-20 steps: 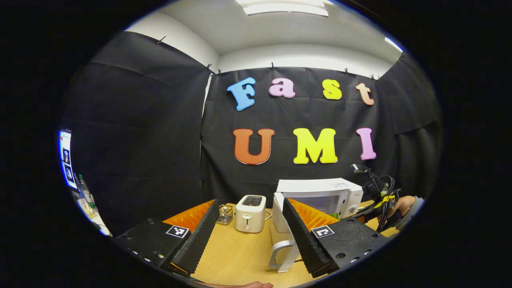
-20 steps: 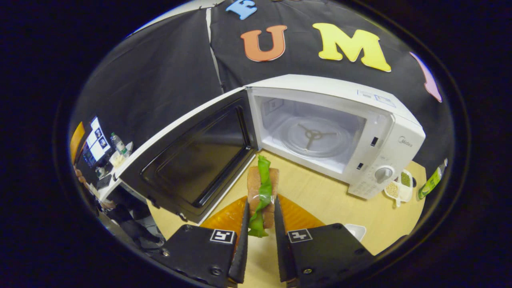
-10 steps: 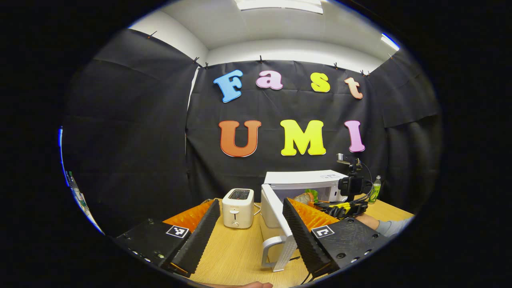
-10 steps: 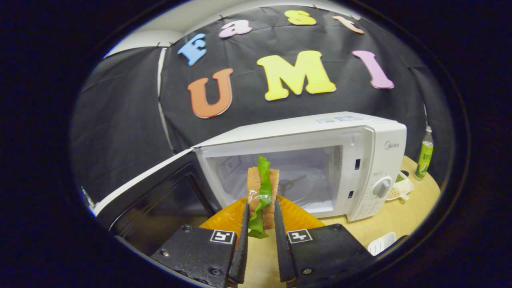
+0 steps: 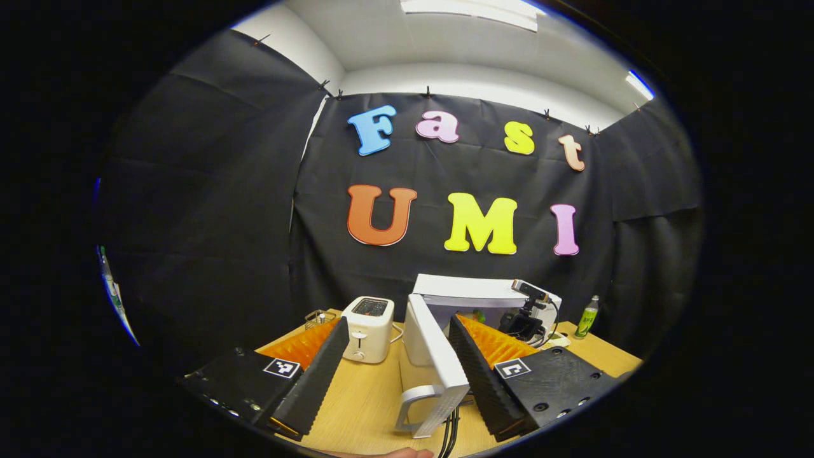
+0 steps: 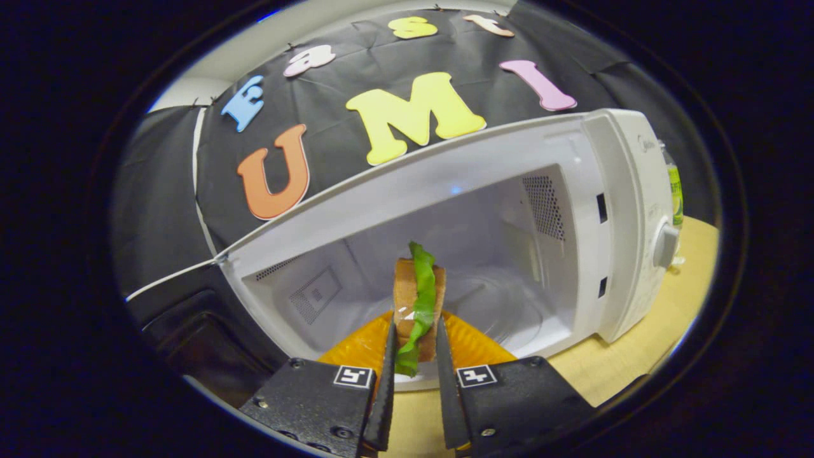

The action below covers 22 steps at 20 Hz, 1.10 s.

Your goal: Open the microwave oven with the left hand, put the food in, and close the microwave oven.

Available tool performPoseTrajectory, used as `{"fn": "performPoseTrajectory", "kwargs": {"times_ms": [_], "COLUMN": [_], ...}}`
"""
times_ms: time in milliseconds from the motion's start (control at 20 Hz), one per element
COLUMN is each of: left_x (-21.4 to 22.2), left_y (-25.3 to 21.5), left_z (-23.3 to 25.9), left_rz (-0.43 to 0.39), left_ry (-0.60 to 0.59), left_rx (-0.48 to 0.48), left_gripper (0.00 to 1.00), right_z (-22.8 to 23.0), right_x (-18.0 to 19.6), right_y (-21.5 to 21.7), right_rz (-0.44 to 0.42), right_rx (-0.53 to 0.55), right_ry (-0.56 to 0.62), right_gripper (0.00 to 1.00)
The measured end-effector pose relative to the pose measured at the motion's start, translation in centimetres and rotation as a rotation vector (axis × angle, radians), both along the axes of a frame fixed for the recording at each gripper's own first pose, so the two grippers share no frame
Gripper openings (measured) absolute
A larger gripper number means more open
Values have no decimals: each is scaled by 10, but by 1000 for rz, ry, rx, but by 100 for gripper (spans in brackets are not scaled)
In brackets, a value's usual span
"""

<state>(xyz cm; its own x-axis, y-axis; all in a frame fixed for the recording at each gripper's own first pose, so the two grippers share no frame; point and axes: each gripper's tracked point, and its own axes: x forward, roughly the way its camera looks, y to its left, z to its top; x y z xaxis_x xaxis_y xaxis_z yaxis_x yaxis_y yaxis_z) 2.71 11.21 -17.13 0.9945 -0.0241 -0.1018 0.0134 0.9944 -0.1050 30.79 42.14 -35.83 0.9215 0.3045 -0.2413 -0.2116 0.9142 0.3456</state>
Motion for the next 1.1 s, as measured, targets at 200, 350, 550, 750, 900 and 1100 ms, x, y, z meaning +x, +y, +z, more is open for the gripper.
{"fn": "performPoseTrajectory", "kwargs": {"times_ms": [200,350,550,750,900,1100], "left_x": [2,8,13,10,9,3], "left_y": [1,4,3,8,12,10], "left_z": [-8,-13,-18,-25,-29,-34], "left_rz": [5,14,24,31,36,5], "left_ry": [10,13,19,34,46,57], "left_rx": [39,30,6,20,18,-13], "left_gripper": [94,95,95,95,95,84], "right_z": [-15,-21,-24,-25,-28,-22], "right_x": [18,25,29,30,30,30], "right_y": [-2,-7,-10,-21,-26,-37], "right_rz": [2,-1,-6,-43,-55,-82], "right_rx": [-5,-30,-82,-151,-181,-300], "right_ry": [1,-17,-21,-38,-31,-49], "right_gripper": [35,35,35,55,66,75]}}
